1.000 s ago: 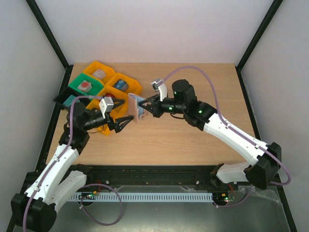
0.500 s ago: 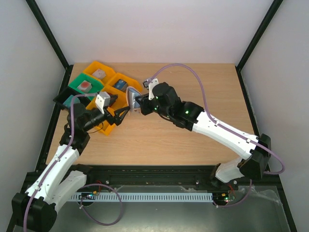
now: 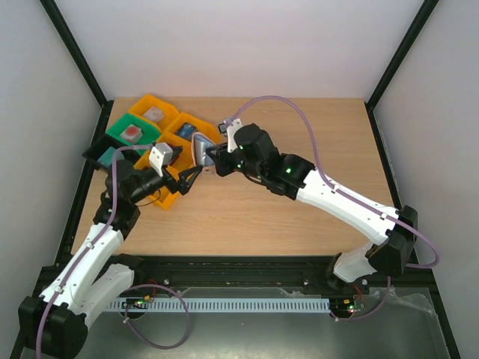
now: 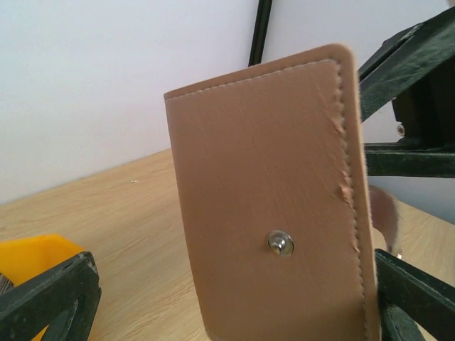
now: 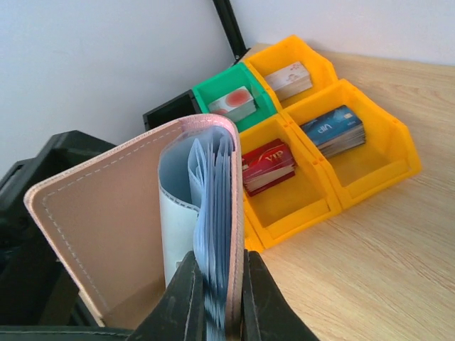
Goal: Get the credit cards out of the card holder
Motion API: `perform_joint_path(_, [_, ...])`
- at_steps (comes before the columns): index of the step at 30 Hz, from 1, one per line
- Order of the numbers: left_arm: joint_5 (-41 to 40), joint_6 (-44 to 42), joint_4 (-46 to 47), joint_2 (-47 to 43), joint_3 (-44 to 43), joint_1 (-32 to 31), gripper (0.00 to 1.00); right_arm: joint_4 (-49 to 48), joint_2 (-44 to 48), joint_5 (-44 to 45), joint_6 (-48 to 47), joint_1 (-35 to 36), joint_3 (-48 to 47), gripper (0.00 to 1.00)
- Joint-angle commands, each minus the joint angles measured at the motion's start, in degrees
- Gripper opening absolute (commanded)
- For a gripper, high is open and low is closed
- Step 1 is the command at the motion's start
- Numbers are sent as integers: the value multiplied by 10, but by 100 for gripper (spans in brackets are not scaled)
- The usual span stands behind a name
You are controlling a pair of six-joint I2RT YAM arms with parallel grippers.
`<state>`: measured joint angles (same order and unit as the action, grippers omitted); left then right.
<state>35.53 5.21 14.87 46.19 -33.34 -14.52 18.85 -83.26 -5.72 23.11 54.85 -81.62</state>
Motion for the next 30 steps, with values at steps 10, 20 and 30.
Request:
perform_joint_path(10, [-31,-30,-10,7,6,-3,86,-35,1,-131,-58,21,-22,2])
perform_joint_path(20, [75,45,20,-14,17,19,3,-75,38,-213,-67,-11,19,2])
perform_joint_path(30, [136,117,66,-25,30,40,2,-130,83,-284,-67,-54,106,43])
